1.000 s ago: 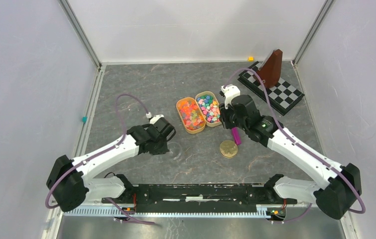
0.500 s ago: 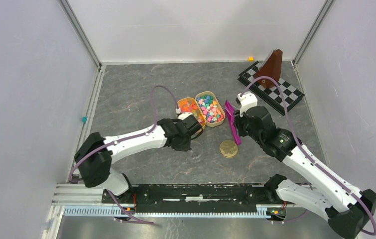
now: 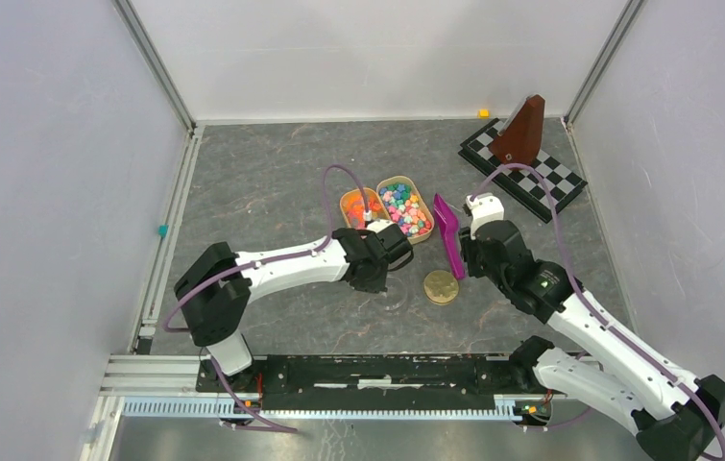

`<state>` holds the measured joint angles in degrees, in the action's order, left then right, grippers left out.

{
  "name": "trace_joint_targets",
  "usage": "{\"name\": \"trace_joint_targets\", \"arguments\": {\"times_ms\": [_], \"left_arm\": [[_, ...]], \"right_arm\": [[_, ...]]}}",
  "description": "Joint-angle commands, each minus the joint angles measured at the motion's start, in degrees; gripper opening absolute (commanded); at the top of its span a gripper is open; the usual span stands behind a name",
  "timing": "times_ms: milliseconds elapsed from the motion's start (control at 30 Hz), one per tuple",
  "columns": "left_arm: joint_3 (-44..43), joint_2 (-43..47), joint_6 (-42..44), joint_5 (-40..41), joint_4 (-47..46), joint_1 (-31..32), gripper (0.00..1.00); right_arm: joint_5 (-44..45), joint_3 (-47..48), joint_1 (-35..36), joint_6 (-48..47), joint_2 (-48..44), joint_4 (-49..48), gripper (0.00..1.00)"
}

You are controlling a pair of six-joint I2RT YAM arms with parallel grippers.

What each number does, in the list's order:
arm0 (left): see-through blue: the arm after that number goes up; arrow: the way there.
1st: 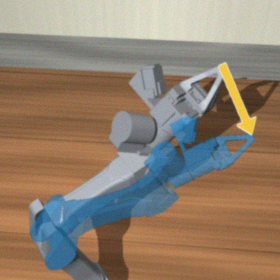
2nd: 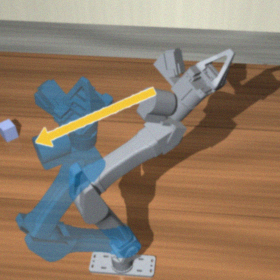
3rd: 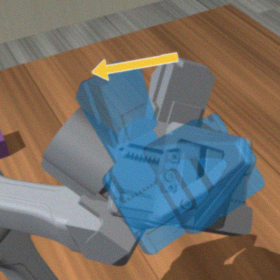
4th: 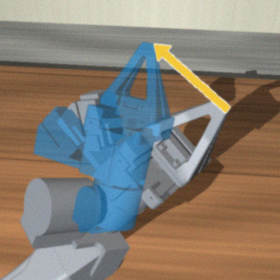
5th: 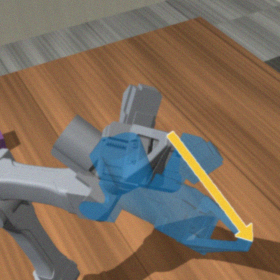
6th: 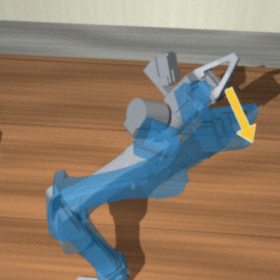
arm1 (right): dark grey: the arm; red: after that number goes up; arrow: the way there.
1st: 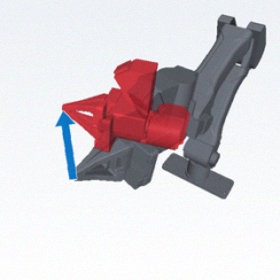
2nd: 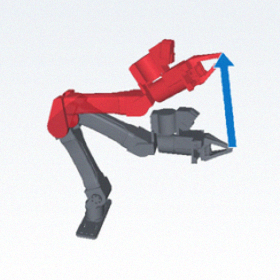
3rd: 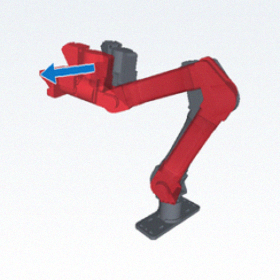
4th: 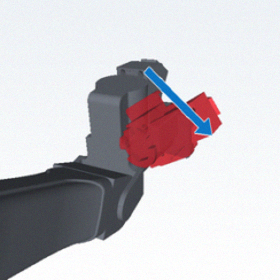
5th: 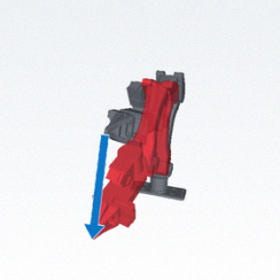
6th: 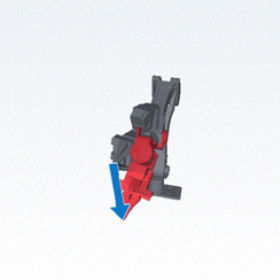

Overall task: Pack the candies
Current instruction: Move the packing bottle to the center of the board.

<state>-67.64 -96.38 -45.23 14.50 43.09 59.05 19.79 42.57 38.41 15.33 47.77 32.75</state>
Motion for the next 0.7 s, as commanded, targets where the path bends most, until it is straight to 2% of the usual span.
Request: {"name": "trace_joint_targets", "arguments": {"times_ms": [0,233,400,567,667], "left_arm": [[-2.93,-1.32,2.47,0.51,-1.1,0.87,0.05],[-3.75,-1.76,2.27,0.48,-1.13,1.65,0.17],[-3.74,-0.46,2.77,0.48,-1.11,2.0,0.31],[-3.47,2.52,3.95,0.74,-1.13,1.99,0.38],[-3.63,5.38,4.27,0.99,-0.41,2.02,0.42]], "right_arm": [[1.77,-1.48,0.16,1.46,-1.4,-0.4,0.39],[3.11,-3.65,0.06,1.36,-0.26,-1.52,0.41],[1.86,-4.5,-0.01,0.33,1.96,-3.23,0.44],[0.51,-4.95,-1.18,-0.32,4.64,-6.65,0.49],[-1.6,-5.12,-3.03,-0.76,7.08,-9.73,0.59]]}}
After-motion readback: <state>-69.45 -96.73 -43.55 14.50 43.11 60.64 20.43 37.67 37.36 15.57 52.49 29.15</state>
